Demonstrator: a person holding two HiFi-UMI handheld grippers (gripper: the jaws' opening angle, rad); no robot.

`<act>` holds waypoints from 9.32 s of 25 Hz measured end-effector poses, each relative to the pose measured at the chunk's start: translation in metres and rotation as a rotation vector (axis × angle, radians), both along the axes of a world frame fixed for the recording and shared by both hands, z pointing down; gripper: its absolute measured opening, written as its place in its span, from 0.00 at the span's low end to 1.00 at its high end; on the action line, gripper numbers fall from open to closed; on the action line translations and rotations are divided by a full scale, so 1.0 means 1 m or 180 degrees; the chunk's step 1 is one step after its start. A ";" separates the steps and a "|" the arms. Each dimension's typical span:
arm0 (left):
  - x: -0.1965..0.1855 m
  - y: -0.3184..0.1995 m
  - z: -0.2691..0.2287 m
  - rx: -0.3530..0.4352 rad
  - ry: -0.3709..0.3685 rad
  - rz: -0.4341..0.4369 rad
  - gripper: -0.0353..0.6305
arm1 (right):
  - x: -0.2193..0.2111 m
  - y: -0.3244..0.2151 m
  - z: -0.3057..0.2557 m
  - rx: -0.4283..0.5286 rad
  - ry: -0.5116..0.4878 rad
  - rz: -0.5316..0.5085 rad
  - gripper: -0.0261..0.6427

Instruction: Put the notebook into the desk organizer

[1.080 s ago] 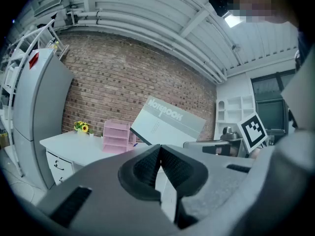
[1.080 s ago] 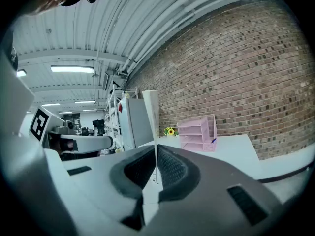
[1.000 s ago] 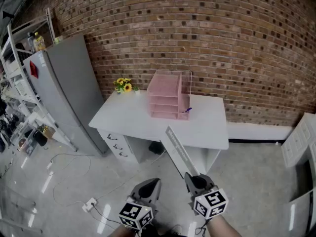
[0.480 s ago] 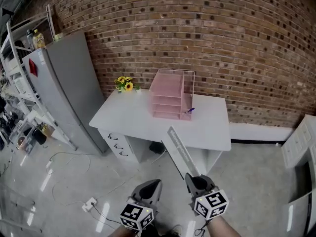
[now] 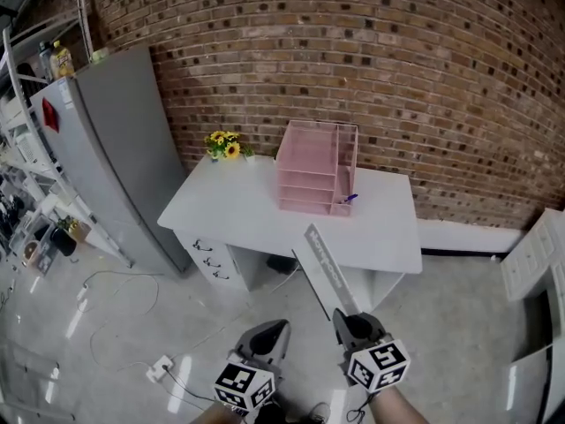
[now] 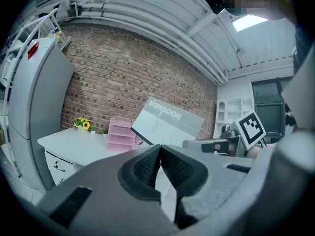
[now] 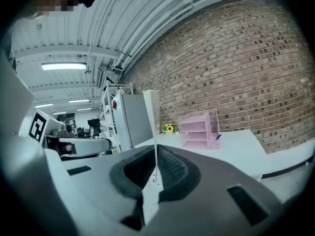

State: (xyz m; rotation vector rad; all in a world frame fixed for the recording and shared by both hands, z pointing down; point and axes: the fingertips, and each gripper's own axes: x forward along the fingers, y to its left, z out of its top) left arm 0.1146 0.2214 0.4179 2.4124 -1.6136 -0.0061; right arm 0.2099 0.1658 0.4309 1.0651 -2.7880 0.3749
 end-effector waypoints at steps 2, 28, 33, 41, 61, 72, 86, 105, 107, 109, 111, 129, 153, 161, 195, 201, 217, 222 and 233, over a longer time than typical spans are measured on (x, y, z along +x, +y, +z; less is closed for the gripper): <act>-0.014 -0.007 0.001 -0.0005 0.0011 0.0019 0.06 | -0.014 -0.007 0.000 -0.0002 0.0006 0.0015 0.06; -0.167 -0.074 0.013 -0.0037 0.0093 0.0069 0.06 | -0.172 -0.079 0.007 -0.0041 0.0048 0.0017 0.06; -0.167 -0.092 0.020 -0.0093 0.0093 -0.0005 0.06 | -0.174 -0.099 0.012 -0.0070 0.0026 -0.0052 0.06; -0.147 -0.147 0.016 -0.0077 0.0061 -0.0086 0.06 | -0.157 -0.158 0.013 -0.0129 -0.0079 -0.0126 0.06; -0.086 -0.282 0.022 -0.0141 -0.0014 -0.0293 0.06 | -0.100 -0.303 0.036 -0.0383 -0.0242 -0.0278 0.06; -0.058 -0.305 0.023 -0.0185 -0.0067 -0.0153 0.06 | -0.074 -0.322 0.050 -0.0565 -0.0374 -0.0172 0.06; -0.059 -0.335 0.040 -0.0274 -0.0029 0.0270 0.06 | -0.070 -0.330 0.085 -0.0944 -0.0531 0.0223 0.06; -0.114 -0.353 0.053 -0.0397 0.0077 0.0643 0.06 | -0.133 -0.318 0.119 -0.2170 -0.2243 0.0516 0.06; -0.121 -0.354 0.054 -0.0407 0.0082 0.0656 0.06 | -0.139 -0.321 0.120 -0.2266 -0.2495 0.0536 0.06; -0.127 -0.356 0.055 -0.0416 0.0087 0.0668 0.06 | -0.144 -0.322 0.123 -0.2327 -0.2637 0.0556 0.06; -0.133 -0.359 0.058 -0.0430 0.0090 0.0677 0.06 | -0.149 -0.323 0.125 -0.2348 -0.2758 0.0551 0.06; -0.142 -0.378 0.073 -0.0539 0.0123 0.0915 0.06 | -0.164 -0.312 0.133 -0.2248 -0.3078 0.0490 0.06; -0.153 -0.393 0.072 -0.0549 0.0089 0.1002 0.06 | -0.177 -0.367 0.122 -0.2041 -0.3095 0.0506 0.06; -0.152 -0.403 0.073 -0.0534 0.0070 0.1041 0.06 | -0.178 -0.402 0.122 -0.1965 -0.2917 0.0609 0.06; -0.147 -0.429 0.082 -0.0611 0.0121 0.1081 0.06 | -0.175 -0.486 0.161 -0.2146 -0.2398 0.1246 0.12; -0.150 -0.427 0.082 -0.0629 0.0121 0.1091 0.06 | -0.188 -0.487 0.150 -0.2094 -0.2335 0.1017 0.22; -0.148 -0.416 0.083 -0.0612 0.0104 0.1109 0.06 | -0.200 -0.472 0.164 -0.1597 -0.0524 0.0587 0.42; -0.148 -0.412 0.080 -0.0596 0.0085 0.1053 0.06 | -0.200 -0.459 0.167 -0.1598 -0.0394 0.0519 0.45; -0.129 -0.393 0.064 -0.0496 0.0031 0.0741 0.06 | -0.177 -0.420 0.130 -0.1233 -0.0360 0.0133 0.40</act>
